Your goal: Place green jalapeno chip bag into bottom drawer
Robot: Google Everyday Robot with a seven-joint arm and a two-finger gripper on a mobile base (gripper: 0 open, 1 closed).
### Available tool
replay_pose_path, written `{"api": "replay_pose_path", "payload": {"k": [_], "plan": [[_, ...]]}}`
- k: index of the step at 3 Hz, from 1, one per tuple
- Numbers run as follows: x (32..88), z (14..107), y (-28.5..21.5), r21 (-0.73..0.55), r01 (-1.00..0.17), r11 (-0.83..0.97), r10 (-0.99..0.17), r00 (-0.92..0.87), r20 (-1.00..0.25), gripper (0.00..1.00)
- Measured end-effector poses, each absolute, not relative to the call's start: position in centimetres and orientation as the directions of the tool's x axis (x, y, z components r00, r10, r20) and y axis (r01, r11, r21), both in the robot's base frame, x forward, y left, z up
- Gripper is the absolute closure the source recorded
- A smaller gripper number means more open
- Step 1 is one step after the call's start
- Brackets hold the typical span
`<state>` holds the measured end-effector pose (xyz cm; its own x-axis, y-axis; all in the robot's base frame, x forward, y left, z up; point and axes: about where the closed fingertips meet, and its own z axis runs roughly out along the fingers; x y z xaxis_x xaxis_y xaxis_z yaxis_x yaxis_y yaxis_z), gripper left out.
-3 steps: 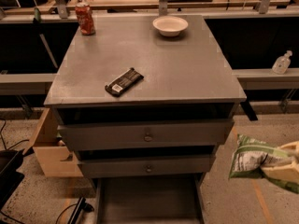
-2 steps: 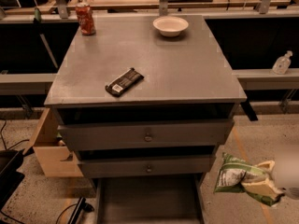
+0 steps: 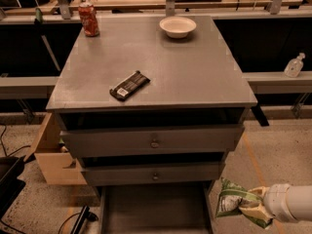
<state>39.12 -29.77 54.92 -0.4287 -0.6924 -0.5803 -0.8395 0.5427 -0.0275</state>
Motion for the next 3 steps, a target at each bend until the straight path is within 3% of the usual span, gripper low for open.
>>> {"api": "replay_pose_path", "payload": {"k": [2, 3], "plan": [[39.6, 53.3, -28.0, -0.036, -0.835, 0.549, -0.705, -0.439, -0.557, 1.00], [42.0, 48.8, -23.3, -0.042, -0.844, 0.534, -0.704, -0.417, -0.574, 1.00]]}}
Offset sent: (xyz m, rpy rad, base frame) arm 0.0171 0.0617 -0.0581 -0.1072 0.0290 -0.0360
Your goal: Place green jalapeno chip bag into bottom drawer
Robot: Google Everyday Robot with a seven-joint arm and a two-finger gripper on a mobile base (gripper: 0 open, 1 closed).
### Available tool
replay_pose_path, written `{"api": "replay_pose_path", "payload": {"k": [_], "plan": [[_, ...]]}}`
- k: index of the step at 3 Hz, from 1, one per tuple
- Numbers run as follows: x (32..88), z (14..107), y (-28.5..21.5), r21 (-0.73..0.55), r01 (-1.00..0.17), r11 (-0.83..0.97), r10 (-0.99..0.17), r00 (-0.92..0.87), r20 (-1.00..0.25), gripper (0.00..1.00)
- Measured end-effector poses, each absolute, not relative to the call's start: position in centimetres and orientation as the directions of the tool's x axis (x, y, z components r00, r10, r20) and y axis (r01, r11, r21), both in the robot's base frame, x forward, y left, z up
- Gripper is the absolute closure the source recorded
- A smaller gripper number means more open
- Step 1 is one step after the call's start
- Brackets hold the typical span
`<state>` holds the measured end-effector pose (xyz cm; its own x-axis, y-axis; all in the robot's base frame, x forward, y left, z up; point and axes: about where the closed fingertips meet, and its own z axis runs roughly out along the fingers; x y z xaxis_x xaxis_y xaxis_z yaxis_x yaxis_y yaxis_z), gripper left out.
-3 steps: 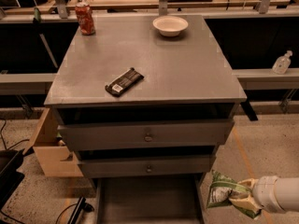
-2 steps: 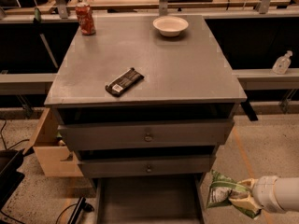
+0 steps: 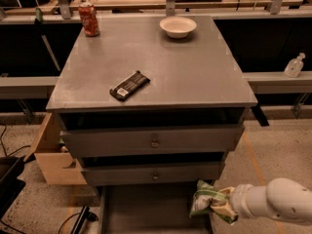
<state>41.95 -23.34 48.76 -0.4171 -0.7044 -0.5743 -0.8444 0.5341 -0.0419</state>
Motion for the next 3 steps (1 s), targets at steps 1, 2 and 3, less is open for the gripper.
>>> {"api": "replay_pose_path", "payload": {"k": [1, 2, 3], "plan": [[43.8, 42.5, -18.9, -0.009, -0.860, 0.510, -0.665, -0.388, -0.638, 1.00], [44.8, 36.5, -13.7, 0.039, -0.896, 0.443, -0.630, -0.342, -0.698, 1.00], [42.8, 33.3, -12.3, 0.109, -0.890, 0.443, -0.598, -0.384, -0.704, 0.83]]}}
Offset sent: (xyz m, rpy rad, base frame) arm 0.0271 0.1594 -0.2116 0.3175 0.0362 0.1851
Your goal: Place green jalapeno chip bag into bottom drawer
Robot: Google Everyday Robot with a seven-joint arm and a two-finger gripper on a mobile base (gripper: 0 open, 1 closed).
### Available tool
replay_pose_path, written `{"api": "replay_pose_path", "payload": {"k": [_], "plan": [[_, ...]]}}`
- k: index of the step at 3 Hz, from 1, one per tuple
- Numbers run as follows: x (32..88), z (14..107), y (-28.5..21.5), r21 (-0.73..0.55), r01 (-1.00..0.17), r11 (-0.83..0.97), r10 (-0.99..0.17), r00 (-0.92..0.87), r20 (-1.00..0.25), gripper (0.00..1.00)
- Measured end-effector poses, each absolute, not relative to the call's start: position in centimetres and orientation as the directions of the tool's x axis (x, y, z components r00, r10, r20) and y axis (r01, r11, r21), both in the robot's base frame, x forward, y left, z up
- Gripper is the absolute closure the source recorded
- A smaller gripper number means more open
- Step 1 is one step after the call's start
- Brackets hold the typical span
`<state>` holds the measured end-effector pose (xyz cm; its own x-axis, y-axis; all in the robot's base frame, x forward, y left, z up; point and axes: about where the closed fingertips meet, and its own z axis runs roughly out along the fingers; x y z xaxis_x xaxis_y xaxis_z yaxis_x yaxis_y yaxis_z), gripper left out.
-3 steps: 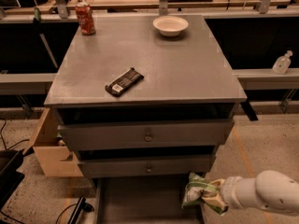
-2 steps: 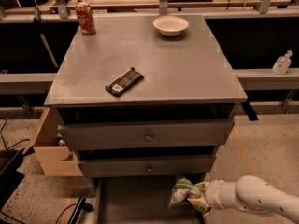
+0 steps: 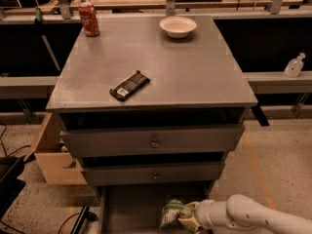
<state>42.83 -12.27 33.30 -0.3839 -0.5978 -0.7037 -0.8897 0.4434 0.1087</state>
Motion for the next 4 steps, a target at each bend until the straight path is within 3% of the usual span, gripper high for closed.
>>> {"api": "replay_pose_path", "payload": {"k": [3, 4], "plan": [[42.64, 33.27, -11.88, 0.113, -0.892, 0.437, -0.598, -0.383, -0.704, 0.13], [42.58, 33.22, -11.73, 0.115, -0.893, 0.435, -0.598, -0.382, -0.704, 0.00]]}}
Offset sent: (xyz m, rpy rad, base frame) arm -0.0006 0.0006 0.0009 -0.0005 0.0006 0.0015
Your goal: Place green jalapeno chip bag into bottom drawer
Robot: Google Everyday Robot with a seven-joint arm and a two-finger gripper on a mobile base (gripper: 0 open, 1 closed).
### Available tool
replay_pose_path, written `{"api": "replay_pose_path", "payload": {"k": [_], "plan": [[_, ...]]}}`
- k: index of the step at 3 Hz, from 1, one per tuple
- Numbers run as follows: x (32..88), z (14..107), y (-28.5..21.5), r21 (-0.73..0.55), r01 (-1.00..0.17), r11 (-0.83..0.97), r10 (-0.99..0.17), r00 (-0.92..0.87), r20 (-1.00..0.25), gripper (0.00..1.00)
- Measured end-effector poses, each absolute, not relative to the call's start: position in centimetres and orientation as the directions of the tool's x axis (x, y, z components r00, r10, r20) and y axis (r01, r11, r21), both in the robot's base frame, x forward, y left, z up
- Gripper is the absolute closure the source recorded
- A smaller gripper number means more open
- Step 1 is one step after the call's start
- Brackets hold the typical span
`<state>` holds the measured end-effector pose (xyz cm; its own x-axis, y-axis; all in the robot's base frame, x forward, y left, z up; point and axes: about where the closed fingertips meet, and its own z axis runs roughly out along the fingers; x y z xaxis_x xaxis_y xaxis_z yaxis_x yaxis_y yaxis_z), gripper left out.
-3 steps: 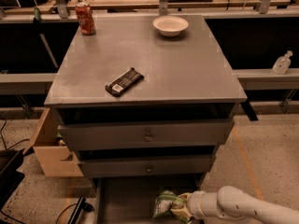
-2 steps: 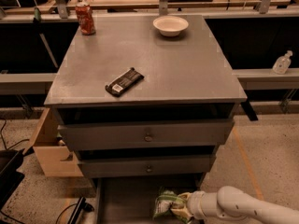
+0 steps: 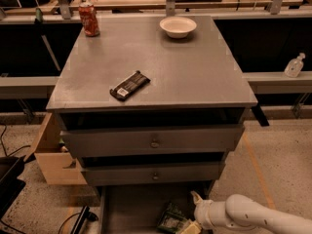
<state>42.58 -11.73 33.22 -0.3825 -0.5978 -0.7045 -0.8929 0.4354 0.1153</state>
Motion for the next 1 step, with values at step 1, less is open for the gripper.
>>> {"api": "replay_pose_path", "payload": {"k": [1], "plan": [[42.58, 33.21, -11.73, 0.115, -0.893, 0.435, -0.598, -0.382, -0.705, 0.00]]}}
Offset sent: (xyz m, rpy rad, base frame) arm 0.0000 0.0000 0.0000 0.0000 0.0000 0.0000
